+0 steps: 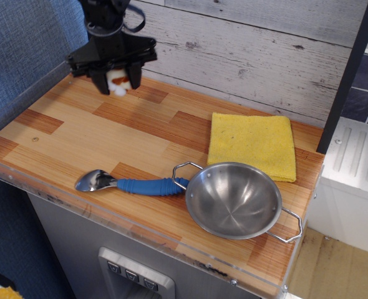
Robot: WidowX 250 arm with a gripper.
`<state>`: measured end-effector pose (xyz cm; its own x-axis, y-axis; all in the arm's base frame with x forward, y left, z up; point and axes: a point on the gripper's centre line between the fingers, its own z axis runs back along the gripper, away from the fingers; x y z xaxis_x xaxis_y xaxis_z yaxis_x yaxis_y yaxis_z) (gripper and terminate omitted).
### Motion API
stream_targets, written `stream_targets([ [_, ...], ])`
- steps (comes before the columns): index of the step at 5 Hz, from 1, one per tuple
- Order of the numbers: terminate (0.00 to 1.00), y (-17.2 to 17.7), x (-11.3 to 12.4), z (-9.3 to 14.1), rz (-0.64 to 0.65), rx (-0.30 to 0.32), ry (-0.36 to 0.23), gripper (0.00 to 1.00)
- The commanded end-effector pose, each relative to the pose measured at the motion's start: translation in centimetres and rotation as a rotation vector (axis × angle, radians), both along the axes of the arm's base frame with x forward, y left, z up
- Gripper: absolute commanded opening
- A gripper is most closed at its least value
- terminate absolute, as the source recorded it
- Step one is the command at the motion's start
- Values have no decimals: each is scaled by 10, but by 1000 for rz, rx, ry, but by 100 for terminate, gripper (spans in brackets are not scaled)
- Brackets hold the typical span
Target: Place the stuffed animal into the metal pot
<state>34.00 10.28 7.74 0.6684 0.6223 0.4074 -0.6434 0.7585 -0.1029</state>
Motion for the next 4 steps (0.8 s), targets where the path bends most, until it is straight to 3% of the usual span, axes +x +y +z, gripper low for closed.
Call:
stream_targets([
  [1,0,-59,-29,33,-123,4,-69,0],
  [4,0,-133,-73,18,-360,-30,-13,0],
])
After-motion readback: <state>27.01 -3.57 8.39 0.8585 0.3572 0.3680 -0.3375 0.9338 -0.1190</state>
